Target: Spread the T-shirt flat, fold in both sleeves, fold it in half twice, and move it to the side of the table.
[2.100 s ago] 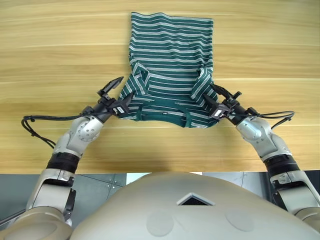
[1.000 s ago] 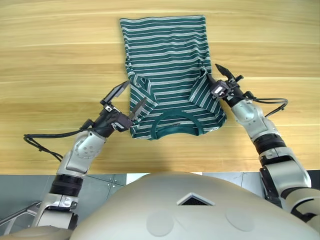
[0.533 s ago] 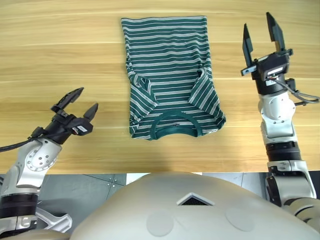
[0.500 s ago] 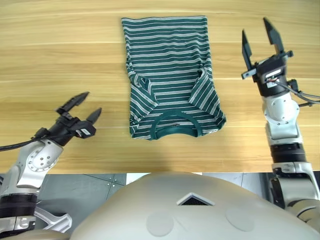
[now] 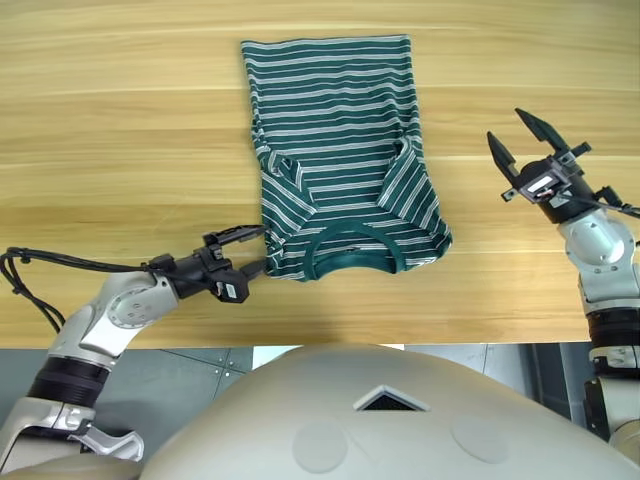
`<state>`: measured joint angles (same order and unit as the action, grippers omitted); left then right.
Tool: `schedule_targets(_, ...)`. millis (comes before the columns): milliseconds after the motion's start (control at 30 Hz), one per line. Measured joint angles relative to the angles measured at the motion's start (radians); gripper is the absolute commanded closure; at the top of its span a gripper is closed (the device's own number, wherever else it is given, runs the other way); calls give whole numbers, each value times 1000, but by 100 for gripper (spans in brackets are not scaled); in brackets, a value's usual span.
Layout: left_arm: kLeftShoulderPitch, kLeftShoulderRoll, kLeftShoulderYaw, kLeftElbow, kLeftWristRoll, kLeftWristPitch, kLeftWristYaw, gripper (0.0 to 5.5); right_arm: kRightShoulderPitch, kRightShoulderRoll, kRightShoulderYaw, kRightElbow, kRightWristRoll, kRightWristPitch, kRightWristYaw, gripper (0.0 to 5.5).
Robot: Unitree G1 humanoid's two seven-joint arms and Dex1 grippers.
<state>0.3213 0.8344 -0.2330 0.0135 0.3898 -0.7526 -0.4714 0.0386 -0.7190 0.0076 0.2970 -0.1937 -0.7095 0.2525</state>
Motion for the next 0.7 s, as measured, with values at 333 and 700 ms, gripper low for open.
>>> schedule_targets(333, -106, 24, -113, 94, -33, -71, -65, 435, 149, -107, 22, -26, -54, 13, 155, 339)
schedule_targets(700, -172, 42, -154, 120, -72, -103, -128, 547, 276, -234, 62, -141, -156, 71, 213, 339)
